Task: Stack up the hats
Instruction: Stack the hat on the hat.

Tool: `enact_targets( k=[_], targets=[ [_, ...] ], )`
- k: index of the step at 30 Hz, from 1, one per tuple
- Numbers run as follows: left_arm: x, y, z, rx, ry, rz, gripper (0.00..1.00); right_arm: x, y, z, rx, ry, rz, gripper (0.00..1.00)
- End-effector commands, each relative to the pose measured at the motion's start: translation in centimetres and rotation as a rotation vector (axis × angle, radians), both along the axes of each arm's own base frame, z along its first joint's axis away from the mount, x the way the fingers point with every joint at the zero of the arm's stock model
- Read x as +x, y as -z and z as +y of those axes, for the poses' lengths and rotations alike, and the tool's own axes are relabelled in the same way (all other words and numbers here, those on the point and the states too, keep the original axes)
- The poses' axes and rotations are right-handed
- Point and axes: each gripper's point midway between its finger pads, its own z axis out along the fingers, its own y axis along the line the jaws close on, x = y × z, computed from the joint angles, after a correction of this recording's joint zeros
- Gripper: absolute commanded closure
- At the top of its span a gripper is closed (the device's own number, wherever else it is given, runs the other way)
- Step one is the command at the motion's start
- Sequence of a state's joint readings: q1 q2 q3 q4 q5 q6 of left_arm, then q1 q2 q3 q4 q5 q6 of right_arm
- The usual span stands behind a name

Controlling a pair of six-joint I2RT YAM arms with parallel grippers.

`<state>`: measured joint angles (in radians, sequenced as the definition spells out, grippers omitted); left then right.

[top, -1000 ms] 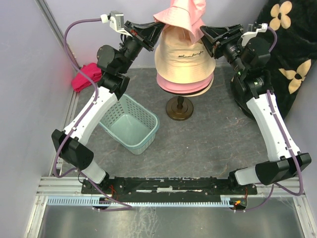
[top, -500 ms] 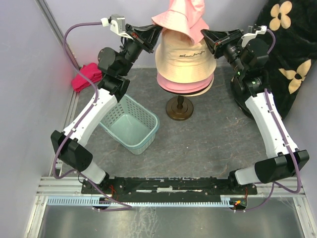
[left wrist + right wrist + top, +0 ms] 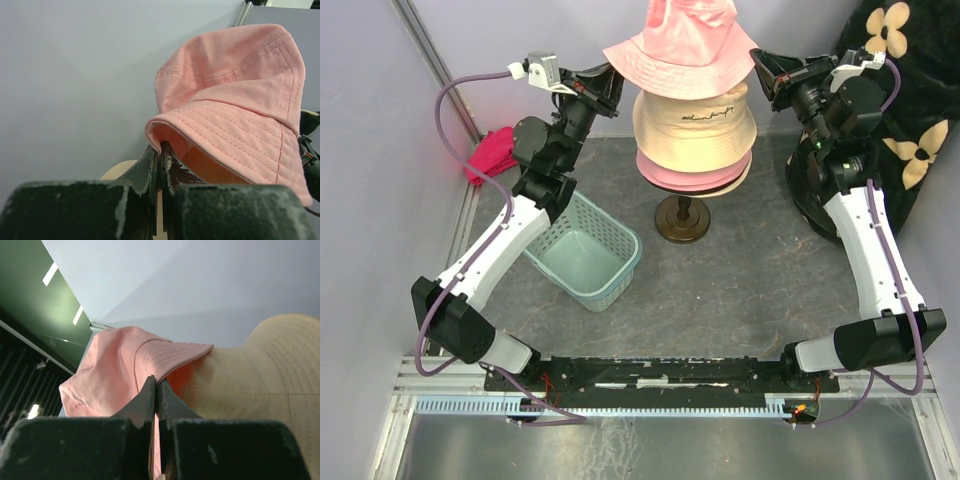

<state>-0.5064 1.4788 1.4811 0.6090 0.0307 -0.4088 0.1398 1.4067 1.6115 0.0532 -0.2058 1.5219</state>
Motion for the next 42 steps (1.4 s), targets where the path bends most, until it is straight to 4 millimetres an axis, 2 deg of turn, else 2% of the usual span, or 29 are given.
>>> enact_targets(
  k=[1, 11, 17, 28, 37, 42],
  targets=[
    [-2.2, -3.1, 2.4, -0.042, -0.071, -0.099, 0.97, -2.2, -4.0, -2.2, 0.045, 0.041, -0.117, 0.98],
    [-2.8, -1.8, 2.5, -0.048, -0.049, -0.072, 0.97, -1.7, -3.5, -4.2, 0.096, 0.061, -0.095, 0.98],
    [-2.5, -1.1, 2.0, -0.037, -0.031, -0.054, 0.97, -1.4, -3.7, -4.1, 0.112, 0.040, -0.088, 0.98],
    [-0.7, 1.0, 0.8, -0.013, -0.028, -0.001, 0.97, 0.4, -1.5, -3.3, 0.160, -0.027, -0.053, 0.98],
    [-1.6, -0.2, 1.1, -0.039, -0.022, -0.043, 0.96, 0.6, -1.1, -3.5, 0.205, -0.066, -0.069, 0.98],
    [-1.9, 0.8, 0.9, -0.033, -0.011, -0.034, 0.94, 0.7, 0.0, -4.3, 0.227, -0.074, -0.059, 0.98]
  ],
)
